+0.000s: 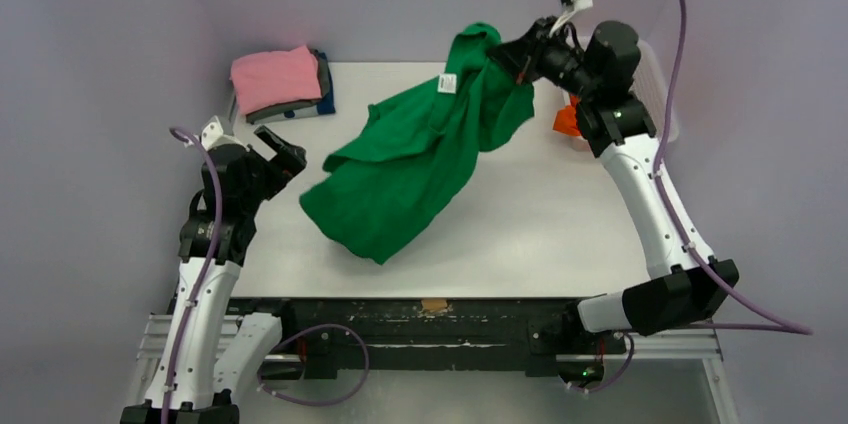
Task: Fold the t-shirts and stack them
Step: Move the tshirt to the center of the board, then flatten out the tshirt
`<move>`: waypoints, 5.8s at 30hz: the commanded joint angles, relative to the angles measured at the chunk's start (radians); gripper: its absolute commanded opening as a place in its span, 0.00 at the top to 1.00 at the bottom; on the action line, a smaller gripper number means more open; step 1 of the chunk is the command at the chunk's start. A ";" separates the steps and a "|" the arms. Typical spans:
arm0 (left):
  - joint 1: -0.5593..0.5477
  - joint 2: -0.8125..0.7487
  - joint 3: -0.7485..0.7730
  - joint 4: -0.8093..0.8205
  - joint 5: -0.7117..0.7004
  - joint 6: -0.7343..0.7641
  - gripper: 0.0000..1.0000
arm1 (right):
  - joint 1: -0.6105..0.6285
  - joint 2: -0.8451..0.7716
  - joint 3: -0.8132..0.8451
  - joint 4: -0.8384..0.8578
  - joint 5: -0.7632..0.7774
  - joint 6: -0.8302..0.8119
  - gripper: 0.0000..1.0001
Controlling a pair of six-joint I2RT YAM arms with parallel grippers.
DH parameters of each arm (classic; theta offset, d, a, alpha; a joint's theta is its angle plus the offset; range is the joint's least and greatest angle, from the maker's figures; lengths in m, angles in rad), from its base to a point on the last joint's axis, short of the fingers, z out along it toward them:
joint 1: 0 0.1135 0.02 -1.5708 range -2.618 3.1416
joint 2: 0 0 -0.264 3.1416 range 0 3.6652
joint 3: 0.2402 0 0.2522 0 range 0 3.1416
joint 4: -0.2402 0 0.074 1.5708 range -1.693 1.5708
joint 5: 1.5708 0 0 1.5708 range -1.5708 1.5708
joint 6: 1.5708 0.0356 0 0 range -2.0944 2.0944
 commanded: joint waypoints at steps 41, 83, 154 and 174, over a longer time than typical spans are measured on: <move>-0.294 1.318 0.614 -0.277 0.404 0.042 0.01 | 0.154 0.325 -0.661 -0.058 0.398 0.184 0.20; -0.423 0.455 -0.078 -0.353 0.162 -0.039 0.04 | 0.228 0.359 -0.404 -0.355 0.848 0.097 0.28; -0.532 0.786 -0.033 -0.390 -0.020 -0.136 1.00 | 0.181 0.328 -0.555 -0.247 0.922 0.063 0.65; -0.532 0.768 -0.025 -0.394 -0.023 -0.152 1.00 | 0.180 0.363 -0.546 -0.189 0.800 0.038 0.69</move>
